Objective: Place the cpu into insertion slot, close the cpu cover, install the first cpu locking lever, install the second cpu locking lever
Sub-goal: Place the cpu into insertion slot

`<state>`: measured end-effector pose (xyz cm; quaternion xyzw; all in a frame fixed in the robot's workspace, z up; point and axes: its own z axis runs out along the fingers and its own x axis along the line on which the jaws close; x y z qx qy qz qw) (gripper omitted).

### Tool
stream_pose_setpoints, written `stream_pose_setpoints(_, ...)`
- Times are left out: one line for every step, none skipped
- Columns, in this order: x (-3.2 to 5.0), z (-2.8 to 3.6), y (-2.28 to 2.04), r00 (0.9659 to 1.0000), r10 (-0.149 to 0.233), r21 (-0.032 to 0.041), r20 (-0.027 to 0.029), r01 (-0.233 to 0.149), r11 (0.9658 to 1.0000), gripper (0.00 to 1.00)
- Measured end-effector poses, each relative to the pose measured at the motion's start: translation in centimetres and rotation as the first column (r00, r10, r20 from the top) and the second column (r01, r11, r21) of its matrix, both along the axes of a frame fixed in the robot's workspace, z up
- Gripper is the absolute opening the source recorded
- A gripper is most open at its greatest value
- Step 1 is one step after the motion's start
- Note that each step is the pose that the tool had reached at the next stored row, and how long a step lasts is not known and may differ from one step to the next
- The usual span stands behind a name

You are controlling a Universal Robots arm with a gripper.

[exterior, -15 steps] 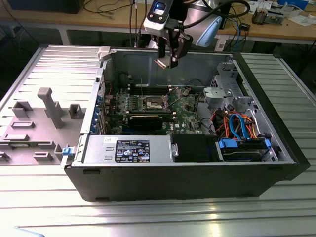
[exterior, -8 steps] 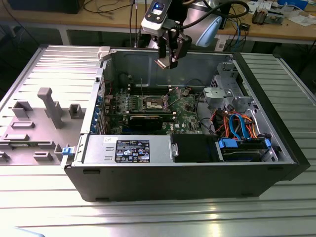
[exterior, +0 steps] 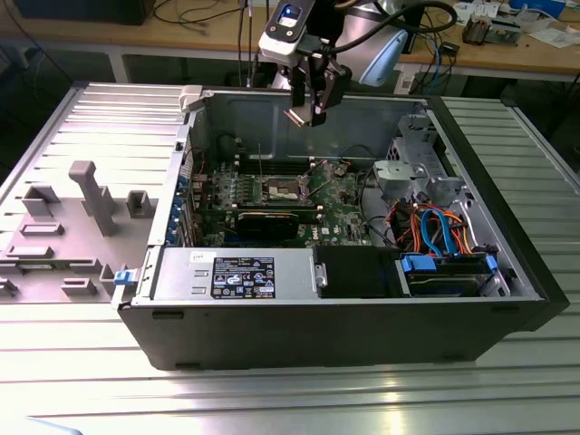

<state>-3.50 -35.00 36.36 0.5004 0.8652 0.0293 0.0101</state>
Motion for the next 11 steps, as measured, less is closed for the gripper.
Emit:
stream_pose_setpoints(0.0, -0.01, 0.0, 0.9999, -0.012, 0.0, 0.0, 0.012, 0.9999, 0.54)
stream_pose_setpoints(0.0, -0.02, 0.0, 0.9997, -0.025, 0.0, 0.0, 0.025, 0.9997, 0.54)
stream_pose_setpoints(0.0, -0.05, 0.0, 0.9985, -0.055, -0.0001, -0.0001, 0.055, 0.9985, 0.54)
stream_pose_setpoints(0.0, -0.06, 0.0, 0.9972, -0.075, 0.0, 0.0, 0.075, 0.9972, 0.54)
stream_pose_setpoints(0.0, -0.08, 0.0, 0.9961, -0.089, -0.0001, -0.0001, 0.089, 0.9961, 0.54)
stream_pose_setpoints(0.0, -0.09, 0.0, 0.9947, -0.103, 0.0, -0.0001, 0.103, 0.9947, 0.54)
stream_pose_setpoints(0.0, -0.1, 0.0, 0.9934, -0.115, -0.0002, -0.0001, 0.115, 0.9934, 0.54)
stream_pose_setpoints(0.0, -0.1, 0.0, 0.9926, -0.122, -0.0003, -0.0001, 0.122, 0.9926, 0.54)
stream_pose_setpoints(0.0, -0.11, 0.0, 0.9915, -0.13, -0.0006, -0.0001, 0.13, 0.9915, 0.54)
stream_pose_setpoints(0.0, -0.11, 0.0, 0.9906, -0.137, -0.0007, -0.0001, 0.137, 0.9906, 0.54)
stream_pose_setpoints(0.0, -0.12, 0.0, 0.9898, -0.142, -0.0008, -0.0001, 0.142, 0.9898, 0.54)
